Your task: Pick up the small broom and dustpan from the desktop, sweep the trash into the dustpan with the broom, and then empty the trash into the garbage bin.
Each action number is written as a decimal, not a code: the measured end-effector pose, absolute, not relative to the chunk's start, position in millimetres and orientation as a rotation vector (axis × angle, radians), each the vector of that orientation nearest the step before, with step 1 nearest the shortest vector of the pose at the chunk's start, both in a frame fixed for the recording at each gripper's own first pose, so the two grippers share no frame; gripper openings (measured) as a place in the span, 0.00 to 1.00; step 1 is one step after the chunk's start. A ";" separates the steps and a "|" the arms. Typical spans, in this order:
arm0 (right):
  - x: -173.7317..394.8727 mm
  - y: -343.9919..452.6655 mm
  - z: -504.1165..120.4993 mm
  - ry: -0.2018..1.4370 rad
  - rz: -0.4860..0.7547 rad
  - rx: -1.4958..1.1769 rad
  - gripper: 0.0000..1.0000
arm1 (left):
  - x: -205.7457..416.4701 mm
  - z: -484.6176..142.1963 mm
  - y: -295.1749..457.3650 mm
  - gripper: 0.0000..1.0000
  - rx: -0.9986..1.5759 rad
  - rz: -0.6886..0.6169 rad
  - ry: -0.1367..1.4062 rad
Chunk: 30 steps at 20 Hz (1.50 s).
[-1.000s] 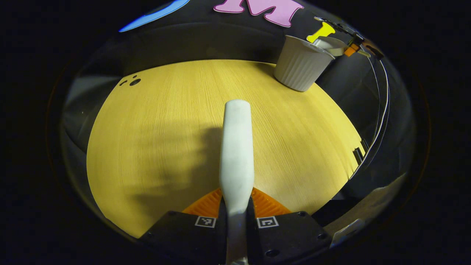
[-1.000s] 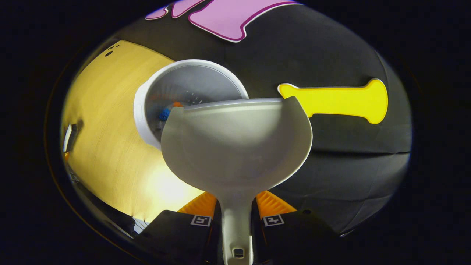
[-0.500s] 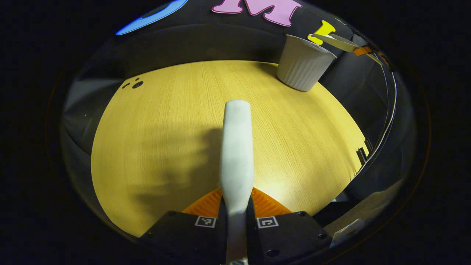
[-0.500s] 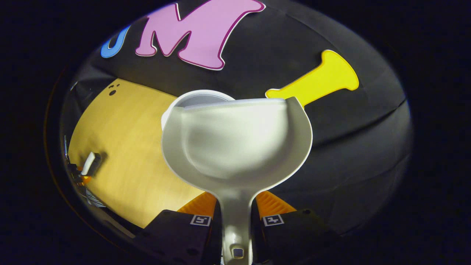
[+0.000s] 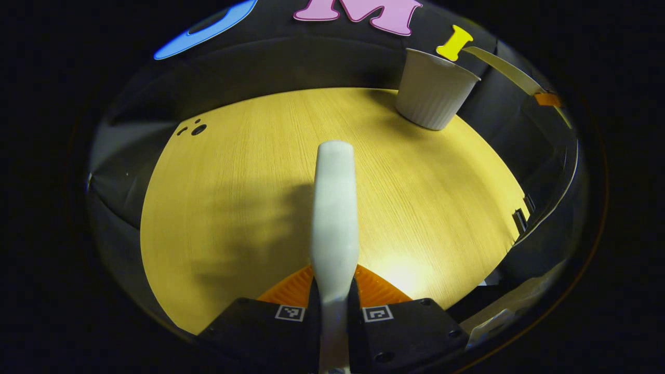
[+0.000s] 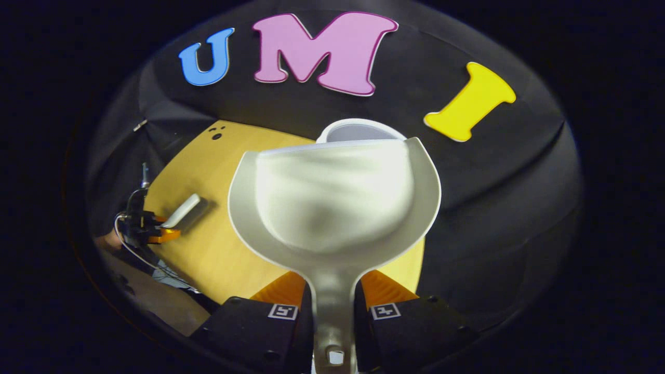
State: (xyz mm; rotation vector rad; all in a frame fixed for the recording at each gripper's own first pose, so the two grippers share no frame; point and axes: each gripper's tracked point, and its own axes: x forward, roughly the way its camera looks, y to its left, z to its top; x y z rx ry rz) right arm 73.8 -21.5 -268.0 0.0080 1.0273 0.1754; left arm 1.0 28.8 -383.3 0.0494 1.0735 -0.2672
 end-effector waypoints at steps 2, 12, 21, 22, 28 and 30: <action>58.0 6.5 -285.8 1.043 0.212 0.024 0.36 | 1.6 -384.5 31.3 0.26 0.054 -0.255 1.084; 0.2 109.5 -416.7 1.170 0.304 0.111 0.36 | 12.5 -399.6 51.7 0.26 0.116 -0.196 1.100; -21.7 128.8 -480.8 1.236 0.249 0.106 0.36 | 15.5 -429.7 53.7 0.27 0.121 -0.178 1.168; -22.8 130.6 -484.9 1.238 0.246 0.116 0.36 | 14.6 -433.9 54.3 0.27 0.118 -0.178 1.177; -32.2 136.4 -497.4 1.270 0.231 0.159 0.37 | 17.8 -421.4 57.1 0.27 0.105 -0.184 1.185; -34.7 135.5 -498.0 1.267 0.234 0.149 0.37 | 19.2 -421.1 58.3 0.29 0.104 -0.176 1.192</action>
